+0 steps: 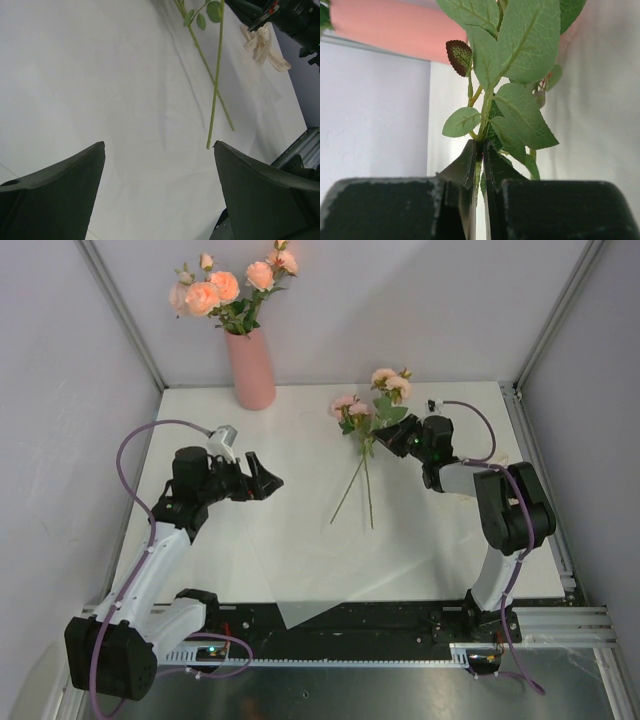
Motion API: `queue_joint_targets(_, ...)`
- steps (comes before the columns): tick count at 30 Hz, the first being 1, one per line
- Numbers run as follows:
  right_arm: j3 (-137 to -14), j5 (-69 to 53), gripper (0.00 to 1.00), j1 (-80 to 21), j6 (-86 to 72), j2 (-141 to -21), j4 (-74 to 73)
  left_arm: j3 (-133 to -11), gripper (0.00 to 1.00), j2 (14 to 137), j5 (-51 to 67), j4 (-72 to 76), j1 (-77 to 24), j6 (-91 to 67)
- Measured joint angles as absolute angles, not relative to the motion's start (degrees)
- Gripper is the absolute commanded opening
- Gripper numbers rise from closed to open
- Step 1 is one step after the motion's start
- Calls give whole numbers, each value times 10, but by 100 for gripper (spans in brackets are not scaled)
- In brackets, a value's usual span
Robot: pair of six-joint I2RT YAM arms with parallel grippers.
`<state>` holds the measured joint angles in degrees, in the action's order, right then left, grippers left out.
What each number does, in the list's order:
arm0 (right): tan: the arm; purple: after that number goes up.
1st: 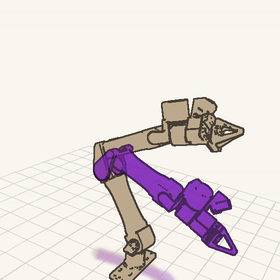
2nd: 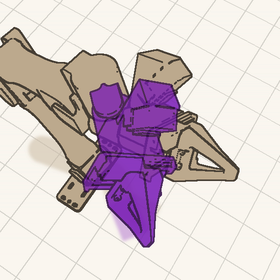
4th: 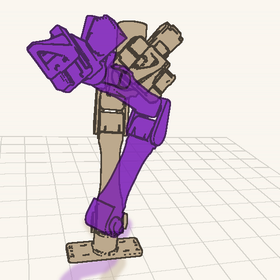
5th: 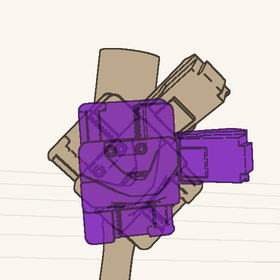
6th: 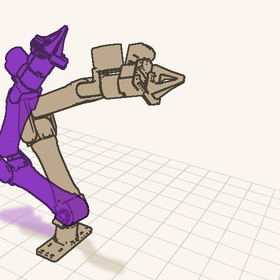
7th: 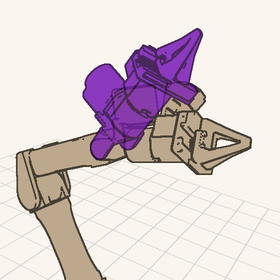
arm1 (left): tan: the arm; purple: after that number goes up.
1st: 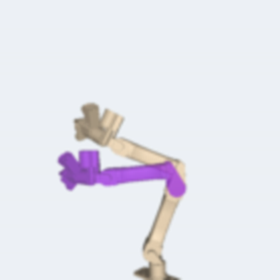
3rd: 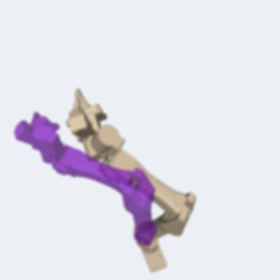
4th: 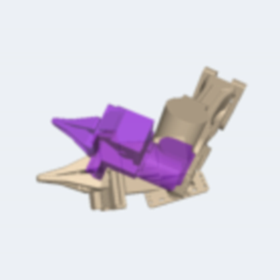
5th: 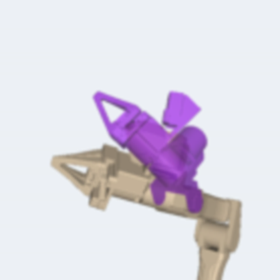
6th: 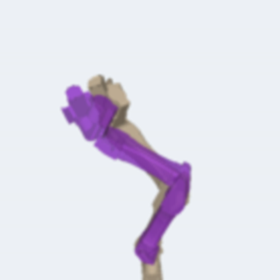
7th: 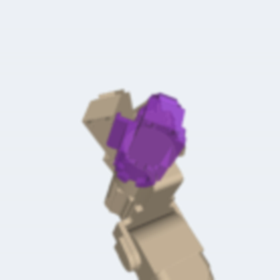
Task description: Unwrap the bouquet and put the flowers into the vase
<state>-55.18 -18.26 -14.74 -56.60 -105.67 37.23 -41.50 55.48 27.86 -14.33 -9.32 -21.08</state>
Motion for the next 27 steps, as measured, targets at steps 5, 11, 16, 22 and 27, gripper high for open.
queue_joint_targets(5,-529,-204,20,-148,-562,-1059,353,-415,94,555,288,-143,-94,-210)
queue_joint_targets(11,-526,-216,3,-145,-549,-1059,341,-415,94,561,293,-143,-94,-210)
queue_joint_targets(16,-526,-227,11,-140,-538,-1059,342,-415,94,566,300,-143,-94,-210)
queue_joint_targets(22,-526,-250,29,-137,-534,-1059,353,-417,95,568,303,-143,-94,-210)
queue_joint_targets(27,-526,-277,5,-133,-553,-1063,394,-418,95,568,304,-143,-94,-210)
